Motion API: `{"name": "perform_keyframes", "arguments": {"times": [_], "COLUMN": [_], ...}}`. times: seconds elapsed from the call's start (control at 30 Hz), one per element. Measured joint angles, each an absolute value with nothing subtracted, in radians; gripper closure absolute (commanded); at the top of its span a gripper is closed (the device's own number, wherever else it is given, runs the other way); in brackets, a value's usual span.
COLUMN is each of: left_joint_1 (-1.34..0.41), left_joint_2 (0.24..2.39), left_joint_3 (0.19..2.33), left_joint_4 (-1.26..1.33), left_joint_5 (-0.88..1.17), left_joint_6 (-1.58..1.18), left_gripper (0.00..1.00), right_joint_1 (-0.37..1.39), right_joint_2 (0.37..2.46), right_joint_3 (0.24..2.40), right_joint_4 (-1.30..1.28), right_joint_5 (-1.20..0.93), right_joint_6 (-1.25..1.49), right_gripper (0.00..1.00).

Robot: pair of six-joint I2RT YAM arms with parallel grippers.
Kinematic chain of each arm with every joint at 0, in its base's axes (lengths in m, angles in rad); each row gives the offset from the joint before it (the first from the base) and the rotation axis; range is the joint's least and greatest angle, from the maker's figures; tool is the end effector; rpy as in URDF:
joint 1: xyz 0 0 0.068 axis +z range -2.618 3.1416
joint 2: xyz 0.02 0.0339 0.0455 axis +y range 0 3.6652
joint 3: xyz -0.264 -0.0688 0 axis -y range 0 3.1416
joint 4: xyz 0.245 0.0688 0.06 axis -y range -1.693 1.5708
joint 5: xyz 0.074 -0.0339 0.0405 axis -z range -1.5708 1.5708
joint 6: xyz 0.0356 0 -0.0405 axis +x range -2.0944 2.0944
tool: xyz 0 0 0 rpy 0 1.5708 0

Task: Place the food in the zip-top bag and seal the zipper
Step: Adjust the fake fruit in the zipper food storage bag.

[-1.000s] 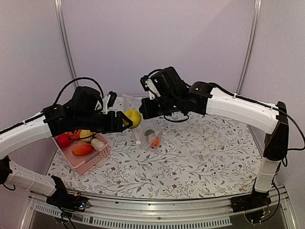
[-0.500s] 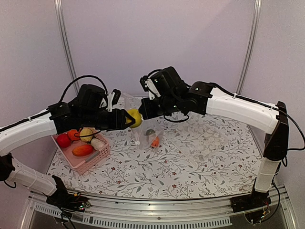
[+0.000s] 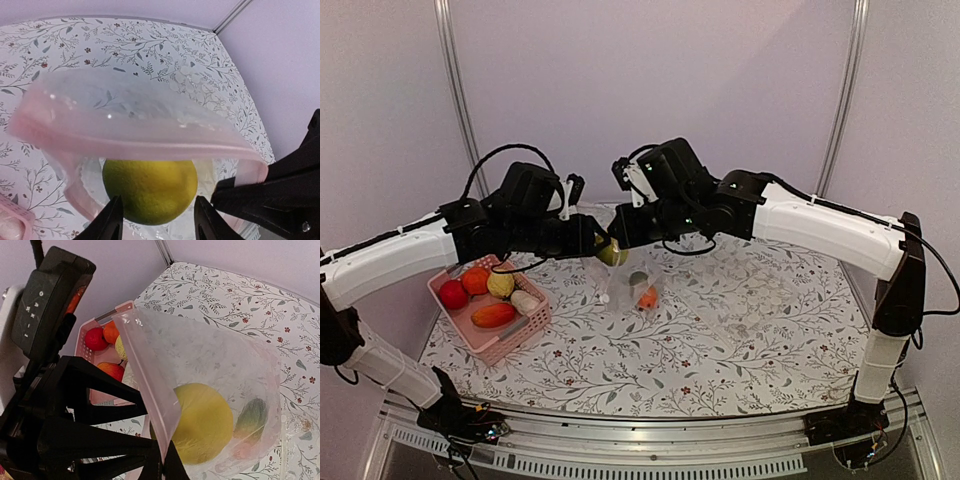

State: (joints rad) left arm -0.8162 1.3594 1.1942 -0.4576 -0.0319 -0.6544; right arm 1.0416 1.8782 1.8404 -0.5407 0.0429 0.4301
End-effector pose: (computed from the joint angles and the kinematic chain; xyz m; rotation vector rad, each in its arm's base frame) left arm 0.2099 -0.2215 0.3266 0.1676 2.3006 -0.7665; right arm 0.2228 0.3779 0.3559 -0.6554 2.1637 0.7854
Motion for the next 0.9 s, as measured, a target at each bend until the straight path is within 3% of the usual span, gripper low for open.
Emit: {"name": "perform_keyframes", "arguments": {"times": [0.3, 0.43, 0.9], "left_joint_1": [-0.816, -0.816, -0.788], "left_joint_2": [1.393, 1.382, 1.11], "left_joint_3": [1.213, 1.213, 1.207], "left_joint_4": [-0.495, -0.503, -0.574], "left_joint_5": [-0.084, -0.094, -0.03], "left_joint_6": [-0.649, -0.632, -0.558], "left_gripper": [0.51, 0.45, 0.06], "right_joint_1": [1.042, 1.042, 1.037], "right_joint_2": [1.878, 1.875, 1.864], "right_joint_3": [1.836, 1.827, 1.802], "right_joint_4": [-0.525, -0.522, -0.522], "right_joint_5": [0.041, 0.049, 0.096], "right_joint_6": [0.431, 0.431, 0.448], "right_gripper": [1.0, 1.0, 1.0]}}
